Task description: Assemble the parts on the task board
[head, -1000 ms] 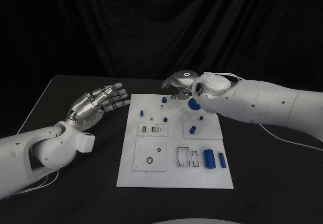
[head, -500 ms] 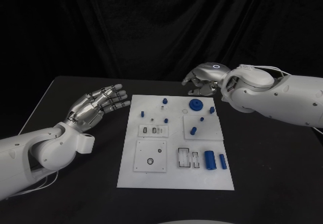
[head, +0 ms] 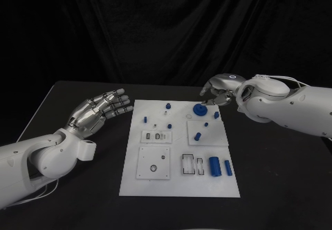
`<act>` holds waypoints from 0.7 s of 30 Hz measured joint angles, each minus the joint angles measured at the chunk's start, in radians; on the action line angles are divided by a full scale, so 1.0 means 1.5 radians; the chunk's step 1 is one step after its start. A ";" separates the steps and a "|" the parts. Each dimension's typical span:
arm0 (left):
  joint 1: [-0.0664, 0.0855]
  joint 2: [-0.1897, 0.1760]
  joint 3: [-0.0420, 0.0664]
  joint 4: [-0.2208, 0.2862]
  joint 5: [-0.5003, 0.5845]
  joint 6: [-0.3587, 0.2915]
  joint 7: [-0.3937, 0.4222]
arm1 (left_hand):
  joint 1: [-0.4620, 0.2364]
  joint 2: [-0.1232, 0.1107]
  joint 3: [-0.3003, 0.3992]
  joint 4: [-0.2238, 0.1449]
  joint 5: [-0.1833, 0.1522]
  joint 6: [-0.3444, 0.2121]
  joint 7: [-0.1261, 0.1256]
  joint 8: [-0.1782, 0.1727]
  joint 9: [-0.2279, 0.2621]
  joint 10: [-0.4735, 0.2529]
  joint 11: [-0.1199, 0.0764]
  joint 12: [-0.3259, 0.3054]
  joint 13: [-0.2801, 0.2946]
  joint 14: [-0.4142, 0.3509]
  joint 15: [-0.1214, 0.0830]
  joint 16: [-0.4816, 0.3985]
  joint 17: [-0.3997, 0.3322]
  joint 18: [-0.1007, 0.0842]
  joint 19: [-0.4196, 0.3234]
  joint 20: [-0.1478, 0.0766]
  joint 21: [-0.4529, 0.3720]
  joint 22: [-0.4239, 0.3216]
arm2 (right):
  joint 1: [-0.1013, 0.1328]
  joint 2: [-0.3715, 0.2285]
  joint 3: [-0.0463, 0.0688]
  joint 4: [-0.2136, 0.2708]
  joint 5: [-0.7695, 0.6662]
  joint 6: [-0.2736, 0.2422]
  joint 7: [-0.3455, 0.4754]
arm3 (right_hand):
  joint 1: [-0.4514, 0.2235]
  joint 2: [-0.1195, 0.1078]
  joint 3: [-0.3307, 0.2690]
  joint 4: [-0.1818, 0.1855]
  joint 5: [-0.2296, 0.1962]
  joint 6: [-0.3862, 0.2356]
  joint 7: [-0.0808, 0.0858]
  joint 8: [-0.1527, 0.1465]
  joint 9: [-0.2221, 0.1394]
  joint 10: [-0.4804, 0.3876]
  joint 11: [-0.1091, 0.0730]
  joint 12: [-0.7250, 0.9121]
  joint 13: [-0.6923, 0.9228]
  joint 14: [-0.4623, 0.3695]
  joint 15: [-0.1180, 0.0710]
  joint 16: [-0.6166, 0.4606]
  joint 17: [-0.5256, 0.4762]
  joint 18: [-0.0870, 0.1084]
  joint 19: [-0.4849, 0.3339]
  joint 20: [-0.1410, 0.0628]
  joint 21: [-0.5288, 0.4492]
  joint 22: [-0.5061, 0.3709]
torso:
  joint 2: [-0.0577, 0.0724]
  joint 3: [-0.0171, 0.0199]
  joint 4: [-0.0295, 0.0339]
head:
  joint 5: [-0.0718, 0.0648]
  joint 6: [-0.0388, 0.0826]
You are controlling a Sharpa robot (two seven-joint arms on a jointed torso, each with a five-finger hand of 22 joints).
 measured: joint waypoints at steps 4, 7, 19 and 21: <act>0.000 0.001 0.000 -0.001 0.000 0.000 0.000 | 0.000 0.000 0.000 0.000 0.000 0.000 0.000 0.000 0.000 0.000 0.000 0.000 0.000 0.000 0.000 0.000 0.000 0.000 0.000 0.000 0.000 -0.001 | -0.012 0.011 0.000 -0.011 0.002 0.008 -0.009 | 0.000 0.000 0.000 0.000 0.010 -0.017 -0.006 0.000 -0.010 0.000 -0.005 0.000 0.000 0.003 -0.003 -0.003 0.000 0.000 0.003 -0.003 0.000 0.000 | 0.000 0.0002 -0.0004 | 0.002 0.000; 0.000 0.002 0.000 -0.001 0.001 0.001 0.000 | 0.000 0.000 0.004 0.000 0.000 0.000 0.000 0.000 0.000 0.000 0.000 0.000 0.000 0.000 0.000 0.002 0.000 0.000 0.000 0.000 0.000 -0.001 | -0.023 0.020 0.000 -0.022 0.003 0.013 -0.013 | 0.000 0.000 0.004 -0.004 0.010 -0.017 -0.006 0.000 -0.013 0.000 -0.005 0.000 0.000 0.001 -0.005 -0.003 0.000 0.000 0.005 -0.005 0.000 0.000 | -0.001 0.0003 -0.0008 | 0.003 -0.002; -0.001 0.004 0.000 -0.007 0.001 0.003 0.000 | 0.000 0.000 0.004 0.000 0.000 0.000 0.000 0.000 0.000 0.000 0.000 0.000 0.000 0.000 0.000 0.002 0.000 0.000 0.000 0.000 -0.003 -0.001 | -0.042 0.040 0.000 -0.053 0.005 0.016 -0.016 | 0.000 0.000 0.005 -0.018 0.010 -0.023 0.000 0.000 -0.019 0.000 -0.005 0.000 0.000 0.001 -0.006 -0.016 0.000 0.000 -0.005 -0.009 -0.011 0.000 | -0.001 0.0005 0.0004 | 0.003 -0.002; -0.001 0.004 0.000 -0.007 0.001 0.004 0.000 | 0.000 0.000 0.004 0.000 0.000 0.000 0.000 0.000 0.000 0.000 0.000 0.000 0.000 0.000 0.000 0.002 0.000 0.000 0.000 0.000 -0.003 -0.001 | -0.042 0.042 0.000 -0.056 0.005 0.017 -0.017 | 0.004 0.002 0.008 -0.023 0.019 -0.025 -0.002 0.000 -0.021 0.000 -0.005 0.000 0.000 0.001 -0.006 -0.019 0.000 0.000 -0.008 -0.007 -0.016 0.000 | -0.001 0.0004 0.0006 | 0.002 -0.002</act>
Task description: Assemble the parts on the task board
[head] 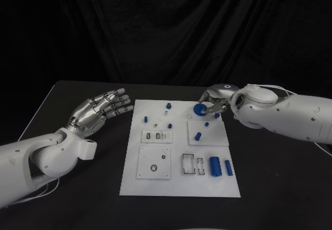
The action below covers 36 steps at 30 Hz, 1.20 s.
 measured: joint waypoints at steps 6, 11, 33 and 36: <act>-0.001 0.001 0.000 -0.001 0.000 0.002 0.000 | 0.000 0.000 0.000 0.000 0.000 0.000 0.000 0.000 0.000 0.000 0.000 0.000 0.000 0.000 0.000 0.000 0.000 0.000 0.000 0.000 0.000 0.000 | -0.001 0.005 0.000 -0.004 0.000 0.002 -0.001 | 0.008 0.002 0.005 -0.009 0.025 -0.002 0.002 0.000 -0.003 0.000 0.000 0.000 0.000 0.000 0.000 -0.004 0.000 0.000 -0.001 0.000 -0.004 0.000 | 0.000 -0.0004 0.0001 | -0.001 0.001; -0.001 0.001 0.000 -0.001 0.000 0.004 0.000 | -0.003 -0.003 0.004 0.000 0.000 0.000 0.000 0.000 0.000 0.000 0.000 0.000 0.000 0.000 0.000 0.000 0.000 0.000 -0.005 0.000 0.000 0.000 | -0.001 0.006 0.000 -0.006 0.000 0.005 -0.003 | 0.014 0.001 0.008 -0.015 0.025 -0.004 -0.001 0.000 -0.005 0.000 0.000 0.000 0.000 0.000 0.000 -0.013 0.000 0.000 -0.008 0.000 -0.014 0.000 | 0.000 -0.0004 -0.0006 | -0.001 0.001; -0.001 0.003 0.000 -0.004 0.001 0.010 0.000 | -0.003 -0.003 0.004 0.000 0.000 0.002 0.002 0.000 0.000 0.002 0.002 0.000 0.000 0.000 0.000 0.000 0.000 0.000 -0.005 0.000 0.000 0.000 | -0.011 0.021 0.003 -0.020 -0.015 0.012 -0.009 | 0.031 -0.006 0.036 -0.054 0.085 0.059 0.001 0.031 0.031 0.000 0.000 0.000 0.000 0.000 0.000 -0.037 0.000 0.000 -0.019 -0.002 -0.044 0.000 | 0.000 -0.0004 -0.0008 | 0.001 -0.006; -0.002 0.003 0.000 -0.004 0.001 0.010 0.000 | -0.003 -0.003 0.004 0.000 0.000 0.002 0.002 0.000 0.000 0.002 0.002 0.000 0.000 0.000 0.000 0.000 0.000 0.000 -0.005 0.000 0.000 0.000 | -0.011 0.024 0.004 -0.023 -0.018 0.011 -0.009 | 0.032 -0.006 0.043 -0.061 0.106 0.064 0.003 0.041 0.031 0.000 0.000 0.000 0.000 0.000 0.000 -0.038 0.000 0.000 -0.019 -0.002 -0.044 0.000 | 0.000 -0.0004 -0.0008 | 0.000 -0.006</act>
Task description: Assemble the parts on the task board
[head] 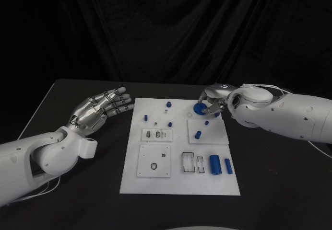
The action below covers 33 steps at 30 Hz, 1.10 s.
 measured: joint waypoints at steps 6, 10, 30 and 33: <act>0.000 0.000 0.000 0.000 0.000 0.001 0.000 | 0.000 0.000 0.000 0.000 0.000 0.000 0.000 0.000 0.000 0.000 0.000 0.000 0.000 0.000 0.000 0.000 0.000 0.000 0.000 0.000 0.000 -0.001 | -0.001 0.006 0.001 -0.007 -0.013 -0.001 0.001 | 0.003 0.001 0.009 -0.016 0.027 0.005 0.005 0.003 0.000 0.001 -0.004 0.000 0.000 0.002 -0.002 -0.003 0.000 0.000 -0.002 -0.002 -0.007 0.000 | 0.000 0.0001 -0.0001 | -0.001 0.000; 0.000 0.000 0.000 0.000 0.000 0.002 0.000 | 0.000 0.000 0.000 0.000 0.000 0.000 0.000 0.000 0.000 0.000 0.000 0.000 0.000 0.000 0.000 0.000 0.000 0.000 0.000 0.000 0.000 -0.001 | -0.003 0.007 0.002 -0.007 -0.023 -0.004 0.003 | 0.008 -0.001 0.011 -0.027 0.081 0.004 0.004 0.003 -0.001 0.001 -0.008 0.000 0.000 0.000 -0.005 -0.005 0.000 0.000 -0.002 -0.002 -0.008 0.000 | 0.000 0.0001 -0.0001 | -0.001 0.002; -0.001 0.000 0.000 0.000 0.000 0.003 0.000 | 0.000 0.000 0.004 0.000 0.000 0.000 0.000 0.000 0.000 0.000 0.000 0.000 0.000 0.000 0.000 0.004 0.000 0.000 0.000 0.000 0.000 -0.001 | 0.042 -0.018 -0.002 0.092 -0.038 -0.031 0.006 | -0.046 -0.015 0.019 -0.012 0.068 -0.045 -0.022 0.139 -0.001 0.001 -0.008 0.000 0.000 0.002 -0.007 0.006 0.000 0.000 0.020 -0.008 0.015 0.000 | 0.000 0.0001 0.0009 | 0.002 0.001; -0.001 0.003 0.000 -0.001 0.000 0.003 0.000 | 0.000 0.000 0.004 0.000 0.000 0.000 0.000 0.000 0.000 0.000 0.000 0.000 0.000 0.000 0.000 0.005 0.001 0.000 0.000 0.000 0.000 -0.001 | 0.045 -0.005 -0.002 0.098 -0.037 -0.030 0.007 | -0.046 -0.015 0.017 -0.009 0.056 -0.046 -0.021 0.139 -0.001 0.001 -0.008 0.000 0.000 0.002 -0.007 0.008 0.000 0.000 0.020 -0.008 0.015 0.000 | 0.000 0.0001 0.0013 | 0.001 0.002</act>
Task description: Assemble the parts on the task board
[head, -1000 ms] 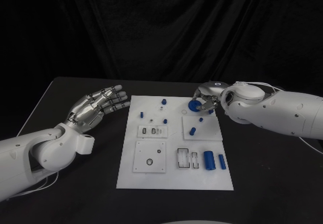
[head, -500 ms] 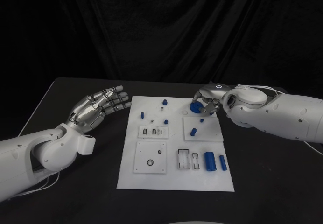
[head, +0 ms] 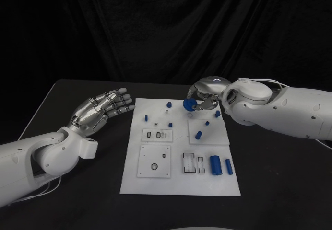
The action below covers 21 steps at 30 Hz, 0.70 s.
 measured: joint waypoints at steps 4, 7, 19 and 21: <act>0.000 0.004 0.000 -0.002 0.000 0.001 0.000 | 0.000 0.000 0.000 0.000 0.000 0.000 0.000 0.000 0.000 0.000 0.000 0.000 0.000 0.000 0.000 0.000 0.000 0.000 0.000 0.000 0.000 0.000 | 0.002 0.023 0.000 -0.002 0.001 0.003 0.003 | -0.001 0.001 0.002 0.002 -0.009 0.000 0.000 0.004 0.000 0.000 0.000 0.000 0.000 0.000 0.000 0.000 0.000 0.000 0.000 0.000 0.000 0.000 | 0.000 -0.0008 -0.0003 | -0.001 0.001; -0.001 0.005 0.000 -0.005 0.000 0.002 0.000 | 0.000 0.000 0.000 0.000 0.000 0.000 0.000 0.000 0.000 0.000 0.000 0.000 0.000 0.000 0.000 0.000 0.000 0.000 0.000 0.000 0.000 0.000 | 0.002 0.043 0.000 -0.011 0.001 0.007 0.006 | -0.005 0.000 0.002 0.002 -0.010 -0.001 0.001 0.008 0.000 0.000 0.000 0.000 0.000 0.000 0.000 0.000 0.000 0.000 0.000 0.000 0.000 0.000 | -0.001 -0.0017 -0.0015 | -0.001 0.001; -0.002 0.011 0.000 -0.011 0.000 0.004 0.000 | 0.000 0.000 0.000 0.000 0.000 0.000 0.000 0.000 0.000 0.000 0.000 0.000 0.000 0.000 0.000 0.000 0.000 0.000 0.000 0.000 0.000 0.000 | -0.008 0.112 0.000 -0.064 -0.004 0.022 0.010 | -0.009 -0.003 0.002 0.002 -0.011 -0.004 -0.001 0.027 0.000 0.000 0.000 0.000 0.000 0.000 0.000 0.000 0.000 0.000 0.001 0.001 0.000 0.000 | -0.001 -0.0019 -0.0020 | -0.002 -0.003; -0.002 0.012 0.000 -0.012 0.000 0.004 0.000 | 0.000 0.000 0.000 0.000 0.000 0.000 0.000 0.000 0.000 0.000 0.000 0.000 0.000 0.000 0.000 0.000 0.000 0.000 0.000 0.000 0.000 0.000 | -0.010 0.123 0.000 -0.073 -0.005 0.026 0.010 | -0.009 -0.003 0.002 0.002 -0.011 -0.005 -0.002 0.028 0.000 0.000 0.000 0.000 0.000 0.000 0.000 0.000 0.000 0.000 0.001 0.001 0.000 0.000 | -0.001 -0.0017 -0.0013 | -0.002 -0.004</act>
